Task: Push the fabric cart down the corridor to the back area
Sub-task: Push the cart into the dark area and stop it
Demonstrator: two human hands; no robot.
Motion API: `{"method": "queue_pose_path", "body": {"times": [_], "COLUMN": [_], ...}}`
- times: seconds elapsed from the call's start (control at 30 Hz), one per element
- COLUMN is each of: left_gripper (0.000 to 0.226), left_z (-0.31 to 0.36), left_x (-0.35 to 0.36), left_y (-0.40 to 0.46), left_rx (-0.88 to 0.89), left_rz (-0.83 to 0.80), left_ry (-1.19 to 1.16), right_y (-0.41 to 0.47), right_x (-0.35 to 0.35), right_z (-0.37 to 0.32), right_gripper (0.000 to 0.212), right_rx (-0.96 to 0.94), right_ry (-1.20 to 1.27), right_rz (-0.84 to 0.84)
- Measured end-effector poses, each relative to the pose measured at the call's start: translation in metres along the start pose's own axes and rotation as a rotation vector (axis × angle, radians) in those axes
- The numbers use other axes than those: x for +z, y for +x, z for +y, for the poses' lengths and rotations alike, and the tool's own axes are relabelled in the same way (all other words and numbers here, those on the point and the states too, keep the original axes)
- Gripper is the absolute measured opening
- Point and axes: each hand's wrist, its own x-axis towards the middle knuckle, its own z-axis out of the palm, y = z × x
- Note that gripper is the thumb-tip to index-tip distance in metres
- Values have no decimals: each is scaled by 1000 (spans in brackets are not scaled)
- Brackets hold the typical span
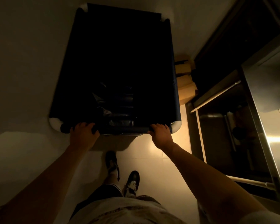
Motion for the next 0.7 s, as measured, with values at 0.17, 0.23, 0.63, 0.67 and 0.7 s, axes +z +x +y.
{"method": "queue_pose_path", "body": {"times": [0.17,0.23,0.63,0.67,0.7], "left_gripper": [52,52,53,54,54], "left_z": [8,11,29,30,31], "left_x": [-26,-33,-61,-63,-65], "left_y": [34,47,112,118,123], "left_rx": [15,23,46,47,49], "left_rz": [-51,-72,-117,-118,-113], "left_ry": [12,11,47,51,51], "right_y": [29,41,104,109,114], "right_x": [-19,-27,-62,-64,-66], "right_z": [-9,-12,-19,-20,-21], "right_gripper": [37,35,35,34,34], "right_rx": [32,48,81,84,87], "right_ry": [-13,-6,-19,-15,-13], "right_rz": [10,5,-2,2,4]}}
